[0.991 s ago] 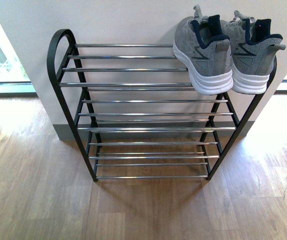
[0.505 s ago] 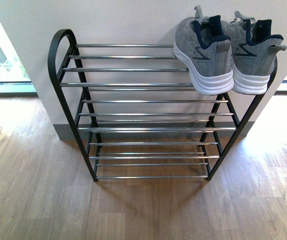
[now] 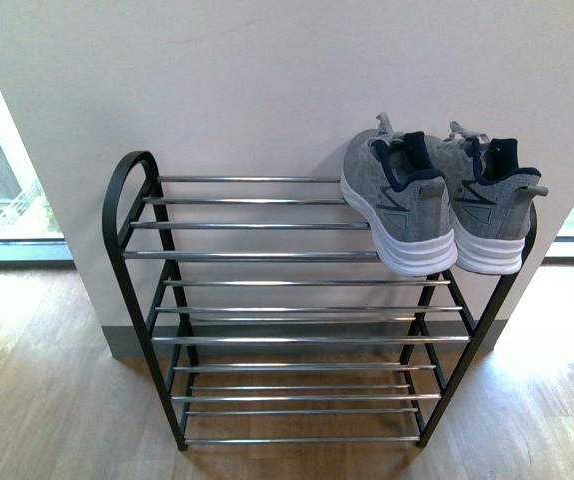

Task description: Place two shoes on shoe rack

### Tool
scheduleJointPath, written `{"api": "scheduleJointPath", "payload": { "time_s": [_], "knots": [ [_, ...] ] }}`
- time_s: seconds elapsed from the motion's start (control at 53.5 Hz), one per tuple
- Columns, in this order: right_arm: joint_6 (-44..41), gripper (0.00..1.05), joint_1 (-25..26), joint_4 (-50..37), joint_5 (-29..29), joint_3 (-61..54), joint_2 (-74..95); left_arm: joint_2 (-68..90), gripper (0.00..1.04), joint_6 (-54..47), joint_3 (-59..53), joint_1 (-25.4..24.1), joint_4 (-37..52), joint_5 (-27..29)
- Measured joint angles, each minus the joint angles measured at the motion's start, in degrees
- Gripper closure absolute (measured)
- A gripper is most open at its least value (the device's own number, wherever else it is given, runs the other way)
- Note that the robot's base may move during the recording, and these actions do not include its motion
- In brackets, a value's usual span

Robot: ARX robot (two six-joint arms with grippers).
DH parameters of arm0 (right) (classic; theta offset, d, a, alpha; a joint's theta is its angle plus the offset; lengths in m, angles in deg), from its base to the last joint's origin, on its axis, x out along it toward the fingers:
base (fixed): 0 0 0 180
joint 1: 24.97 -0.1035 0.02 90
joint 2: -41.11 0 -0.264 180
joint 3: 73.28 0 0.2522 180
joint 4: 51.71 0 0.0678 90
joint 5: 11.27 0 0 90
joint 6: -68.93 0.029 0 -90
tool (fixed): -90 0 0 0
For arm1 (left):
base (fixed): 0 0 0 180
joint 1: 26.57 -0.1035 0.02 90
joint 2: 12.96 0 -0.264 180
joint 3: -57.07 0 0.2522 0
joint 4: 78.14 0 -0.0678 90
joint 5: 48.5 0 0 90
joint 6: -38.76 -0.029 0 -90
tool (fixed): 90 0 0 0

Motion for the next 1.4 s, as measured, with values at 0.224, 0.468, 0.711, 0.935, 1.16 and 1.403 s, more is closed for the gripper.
{"api": "scheduleJointPath", "payload": {
  "time_s": [0.224, 0.468, 0.711, 0.935, 1.16, 1.403],
  "knots": [
    [0.0, 0.09, 0.0, 0.0, 0.0, 0.0, 0.0, -7.5, 1.03, 0.0, -3.4, -5.4, -4.1, -5.3],
    [0.0, 0.09, 0.0, 0.0, 0.0, 0.0, 0.0, -14.8, 1.03, -0.1, -5.6, -5.7, -9.2, -5.7],
    [0.0, 0.09, 0.0, 0.0, 0.0, 0.0, 0.0, -20.8, 1.03, -0.1, -7.8, -5.7, -12.3, -5.7],
    [0.0, 0.09, 0.0, 0.0, 0.0, 0.0, 0.0, -29.8, 1.03, -0.1, -7.9, -5.7, -20.9, -5.7],
    [0.0, 0.09, 0.0, 0.0, 0.0, 0.0, 0.0, -34.8, 1.03, -0.1, -7.9, -5.7, -25.8, -5.7],
    [0.0, 0.09, 0.0, 0.0, 0.0, 0.0, 0.0, -38.9, 1.03, -0.1, -7.9, -5.7, -29.7, -5.7]
  ]
}}
